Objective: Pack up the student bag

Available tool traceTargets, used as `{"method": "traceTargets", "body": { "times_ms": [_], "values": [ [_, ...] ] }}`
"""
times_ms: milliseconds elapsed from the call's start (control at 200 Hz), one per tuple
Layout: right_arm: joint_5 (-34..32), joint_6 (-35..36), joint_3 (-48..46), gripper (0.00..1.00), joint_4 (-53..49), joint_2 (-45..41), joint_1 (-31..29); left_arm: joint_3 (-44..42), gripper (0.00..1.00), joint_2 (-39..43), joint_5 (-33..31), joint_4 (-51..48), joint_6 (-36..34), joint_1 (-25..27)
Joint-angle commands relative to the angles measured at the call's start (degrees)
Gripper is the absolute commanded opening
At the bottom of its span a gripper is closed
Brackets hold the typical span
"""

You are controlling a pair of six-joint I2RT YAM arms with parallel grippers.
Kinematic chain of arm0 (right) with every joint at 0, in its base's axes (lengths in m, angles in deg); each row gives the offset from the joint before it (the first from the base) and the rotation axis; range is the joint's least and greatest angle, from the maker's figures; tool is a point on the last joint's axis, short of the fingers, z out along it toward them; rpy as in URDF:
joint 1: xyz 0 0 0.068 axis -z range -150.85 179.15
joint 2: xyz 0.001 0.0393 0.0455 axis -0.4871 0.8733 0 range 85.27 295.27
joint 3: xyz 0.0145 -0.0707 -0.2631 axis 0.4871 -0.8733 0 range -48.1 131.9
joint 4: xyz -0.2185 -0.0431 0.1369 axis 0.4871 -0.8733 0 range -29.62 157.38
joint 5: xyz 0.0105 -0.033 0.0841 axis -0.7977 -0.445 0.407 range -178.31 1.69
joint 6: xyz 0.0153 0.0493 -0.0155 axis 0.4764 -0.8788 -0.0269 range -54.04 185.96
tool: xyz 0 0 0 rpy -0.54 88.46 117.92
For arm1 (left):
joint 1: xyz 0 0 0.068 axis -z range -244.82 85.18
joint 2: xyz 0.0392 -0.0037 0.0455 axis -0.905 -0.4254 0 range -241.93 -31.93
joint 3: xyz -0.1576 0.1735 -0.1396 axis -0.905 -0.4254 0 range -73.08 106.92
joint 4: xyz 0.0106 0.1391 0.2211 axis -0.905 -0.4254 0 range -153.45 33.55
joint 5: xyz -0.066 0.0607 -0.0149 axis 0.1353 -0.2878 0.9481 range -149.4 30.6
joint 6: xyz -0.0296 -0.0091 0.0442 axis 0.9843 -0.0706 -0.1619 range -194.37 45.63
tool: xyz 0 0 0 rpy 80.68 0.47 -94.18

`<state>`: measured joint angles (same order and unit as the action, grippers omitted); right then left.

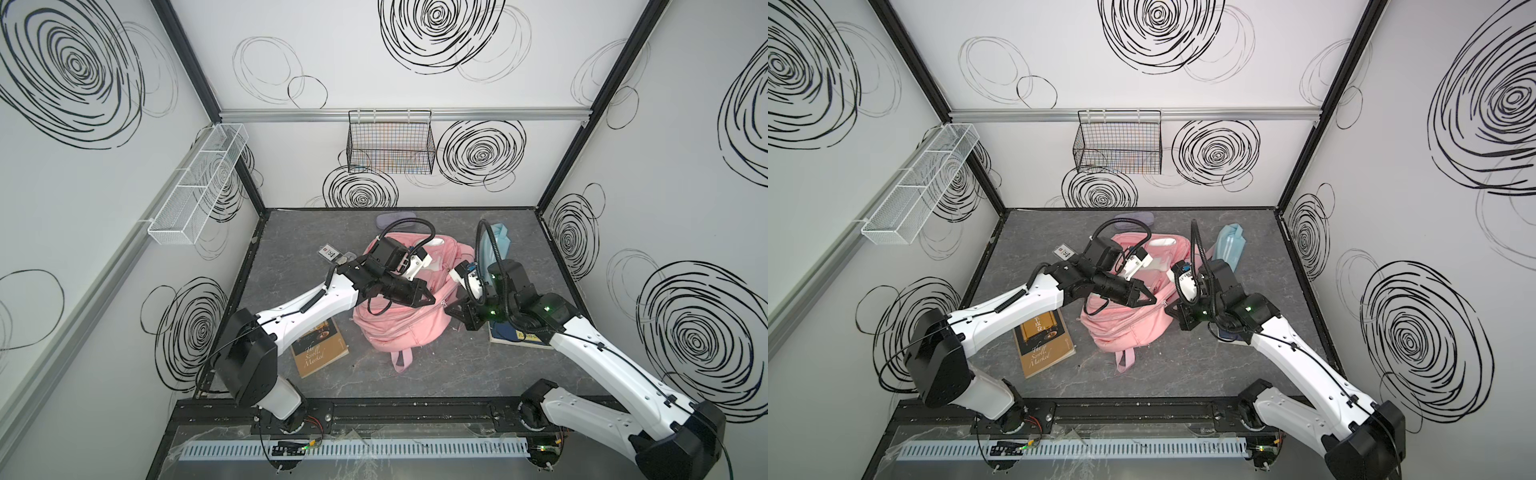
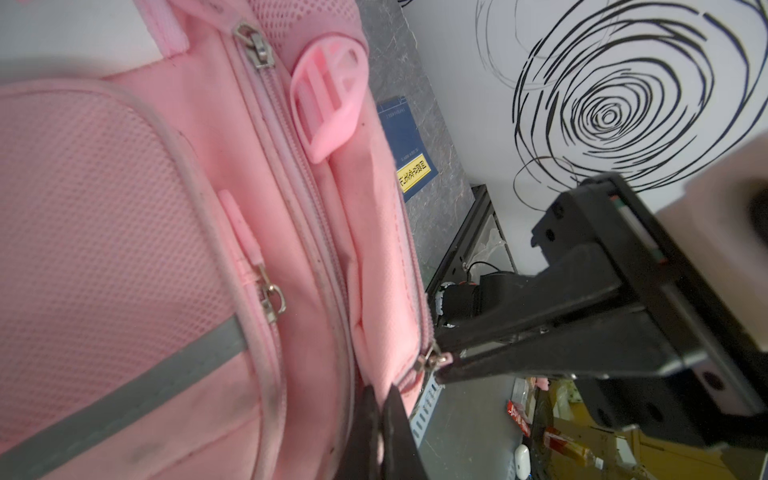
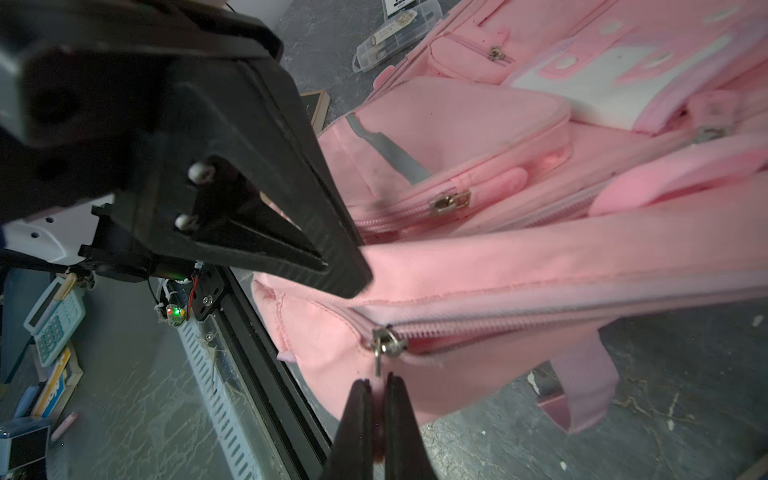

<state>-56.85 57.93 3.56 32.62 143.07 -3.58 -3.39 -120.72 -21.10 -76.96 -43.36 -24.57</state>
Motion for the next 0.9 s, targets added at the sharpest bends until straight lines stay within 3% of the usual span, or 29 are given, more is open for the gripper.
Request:
{"method": "traceTargets", "body": {
  "times_ms": [0, 195, 365, 530, 740, 895],
  "values": [
    [-1.36, -0.59, 4.31, 0.00, -1.92, 0.28, -5.18, -1.14, 0.00, 1.54, 1.15, 15.67, 9.55, -1.12],
    [-6.55, -3.62, 4.54, 0.00, -2.51, 2.31, -12.44, -5.99, 0.00, 1.34, 2.71, 31.15, 22.84, -3.21],
    [-15.18, -3.64, 2.79, 0.00, -5.84, -0.11, -10.53, -6.14, 0.00, 2.64, 4.89, 34.08, 25.38, -5.64],
    [-10.25, -1.46, 3.81, 0.00, -5.84, -0.32, -0.90, -6.94, 0.00, 4.95, 7.71, 33.54, 25.38, -7.44],
    [-10.00, 2.84, 8.89, 0.00, -9.75, 5.12, -0.66, -8.43, 0.00, 6.85, 9.51, 34.01, 26.22, -7.82],
    [-8.81, 4.69, 15.11, 0.00, -13.81, 8.25, -1.36, -6.65, 0.00, 5.17, 7.97, 28.53, 22.35, -7.40]
  ]
}}
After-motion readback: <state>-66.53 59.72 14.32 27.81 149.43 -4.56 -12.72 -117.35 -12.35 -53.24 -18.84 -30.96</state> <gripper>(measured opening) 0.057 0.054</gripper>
